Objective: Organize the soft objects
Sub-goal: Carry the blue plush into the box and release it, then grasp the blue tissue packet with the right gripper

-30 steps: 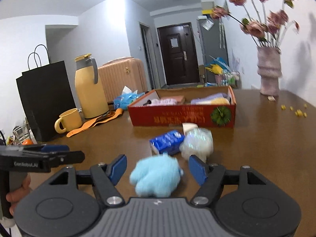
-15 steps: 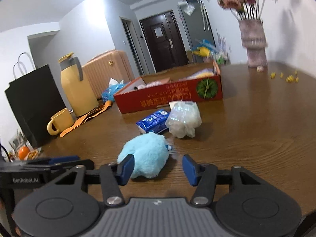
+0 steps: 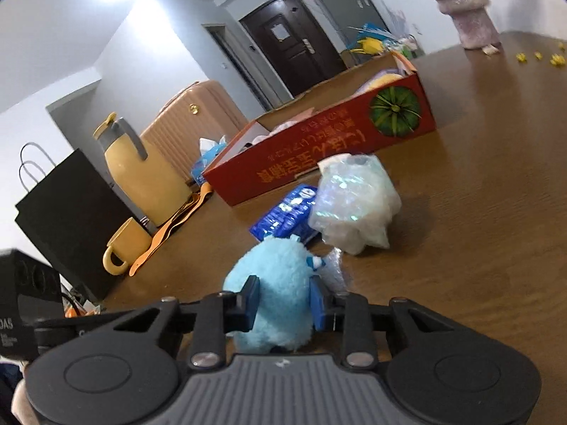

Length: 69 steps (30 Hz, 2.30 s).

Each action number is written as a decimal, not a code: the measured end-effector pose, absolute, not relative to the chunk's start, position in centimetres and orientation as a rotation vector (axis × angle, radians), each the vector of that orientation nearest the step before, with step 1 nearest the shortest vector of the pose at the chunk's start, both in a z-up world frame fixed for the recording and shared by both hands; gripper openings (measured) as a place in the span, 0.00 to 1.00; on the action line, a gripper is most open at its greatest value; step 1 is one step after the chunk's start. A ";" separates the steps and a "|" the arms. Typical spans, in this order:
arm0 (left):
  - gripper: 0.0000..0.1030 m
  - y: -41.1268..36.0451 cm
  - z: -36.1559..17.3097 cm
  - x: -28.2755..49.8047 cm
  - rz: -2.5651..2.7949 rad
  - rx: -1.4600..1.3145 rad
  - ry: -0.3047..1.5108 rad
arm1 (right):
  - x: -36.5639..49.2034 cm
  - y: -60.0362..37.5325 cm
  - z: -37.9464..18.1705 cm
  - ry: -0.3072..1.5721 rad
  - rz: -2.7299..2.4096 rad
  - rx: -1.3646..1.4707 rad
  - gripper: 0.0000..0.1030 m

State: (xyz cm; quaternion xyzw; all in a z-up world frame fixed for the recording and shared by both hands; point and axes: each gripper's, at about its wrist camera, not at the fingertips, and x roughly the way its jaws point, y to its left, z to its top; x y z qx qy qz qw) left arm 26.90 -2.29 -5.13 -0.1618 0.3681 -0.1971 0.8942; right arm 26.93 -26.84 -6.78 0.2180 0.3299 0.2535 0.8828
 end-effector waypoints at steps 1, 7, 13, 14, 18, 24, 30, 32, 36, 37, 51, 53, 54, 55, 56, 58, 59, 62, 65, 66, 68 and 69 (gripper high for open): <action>0.27 -2.0 -4.7 26.9 -0.408 -0.346 0.748 | 27.0 -26.6 -6.6 0.685 0.536 0.453 0.27; 0.27 -0.9 -0.8 29.6 -0.460 -0.359 0.622 | 28.5 -26.4 -3.0 0.574 0.592 0.433 0.25; 0.26 -2.3 2.8 40.7 -0.463 -0.305 0.574 | 37.6 -26.5 1.3 0.487 0.568 0.387 0.25; 0.26 -2.6 2.9 43.0 -0.452 -0.301 0.592 | 39.8 -26.5 1.8 0.494 0.554 0.383 0.25; 0.26 -3.5 2.0 51.3 -0.384 -0.277 0.666 | 49.2 -25.6 2.2 0.589 0.507 0.356 0.25; 0.28 -3.8 -1.6 56.4 -0.291 -0.204 0.777 | 58.6 -23.6 -1.4 0.808 0.440 0.351 0.22; 0.33 -3.0 -0.4 53.9 -0.352 -0.154 0.708 | 60.3 -20.4 -2.8 0.862 0.400 0.168 0.22; 0.34 -2.8 0.5 53.1 -0.352 -0.145 0.692 | 60.5 -19.9 -2.5 0.866 0.402 0.139 0.22; 0.37 -2.5 2.5 51.2 -0.311 -0.088 0.659 | 59.6 -20.8 -1.8 0.882 0.413 0.136 0.22; 0.39 -2.3 3.1 50.6 -0.305 -0.077 0.655 | 59.1 -21.2 -1.1 0.874 0.403 0.138 0.25; 0.72 -0.4 7.0 30.2 -0.231 0.002 0.412 | 37.6 -29.9 9.7 0.493 0.440 0.077 0.57; 0.73 -0.7 6.5 27.3 -0.219 0.003 0.390 | 34.0 -30.2 9.3 0.453 0.448 0.066 0.57; 0.74 -0.8 6.2 26.0 -0.219 0.001 0.384 | 32.3 -30.4 9.1 0.433 0.450 0.064 0.57; 0.75 -0.8 5.9 24.8 -0.222 -0.004 0.385 | 30.7 -30.4 8.7 0.413 0.452 0.067 0.57; 0.75 -0.9 5.6 23.8 -0.220 -0.010 0.386 | 29.1 -30.4 8.2 0.401 0.457 0.070 0.57; 0.76 -0.8 4.9 21.6 -0.212 -0.029 0.393 | 26.3 -30.3 6.9 0.381 0.457 0.075 0.57; 0.76 -0.8 4.5 20.9 -0.210 -0.040 0.398 | 25.1 -30.0 6.0 0.379 0.455 0.072 0.57; 0.77 -0.6 3.1 18.2 -0.214 -0.067 0.418 | 22.1 -29.1 3.4 0.394 0.435 0.071 0.57; 0.77 -0.5 1.5 16.2 -0.217 -0.081 0.459 | 19.5 -28.9 1.4 0.438 0.442 0.103 0.57; 0.77 -0.6 1.0 15.6 -0.222 -0.080 0.471 | 18.7 -28.9 0.8 0.452 0.445 0.118 0.57; 0.78 -0.8 0.3 14.7 -0.228 -0.072 0.488 | 17.3 -29.0 -0.1 0.472 0.453 0.136 0.57; 0.78 -1.0 0.1 14.4 -0.236 -0.069 0.493 | 16.7 -29.0 -0.5 0.477 0.446 0.140 0.57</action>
